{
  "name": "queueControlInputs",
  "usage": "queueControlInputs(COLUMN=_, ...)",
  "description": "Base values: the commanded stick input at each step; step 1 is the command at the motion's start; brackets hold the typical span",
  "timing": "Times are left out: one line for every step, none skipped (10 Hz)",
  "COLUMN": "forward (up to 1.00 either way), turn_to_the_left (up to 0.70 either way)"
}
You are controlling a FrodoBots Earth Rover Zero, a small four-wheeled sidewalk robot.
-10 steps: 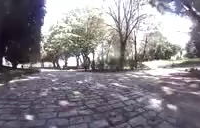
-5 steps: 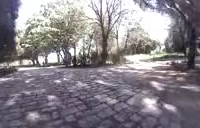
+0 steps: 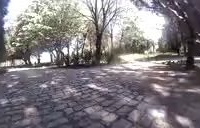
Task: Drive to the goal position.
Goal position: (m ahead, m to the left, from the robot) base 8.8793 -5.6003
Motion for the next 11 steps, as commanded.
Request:
queueControlInputs(forward=0.85, turn_to_the_left=0.0)
queueControlInputs(forward=0.85, turn_to_the_left=0.0)
queueControlInputs(forward=0.85, turn_to_the_left=0.0)
queueControlInputs(forward=0.85, turn_to_the_left=0.0)
queueControlInputs(forward=0.85, turn_to_the_left=-0.02)
queueControlInputs(forward=0.85, turn_to_the_left=-0.14)
queueControlInputs(forward=0.85, turn_to_the_left=-0.32)
queueControlInputs(forward=0.85, turn_to_the_left=-0.34)
queueControlInputs(forward=0.85, turn_to_the_left=-0.34)
queueControlInputs(forward=0.85, turn_to_the_left=0.0)
queueControlInputs(forward=0.85, turn_to_the_left=0.0)
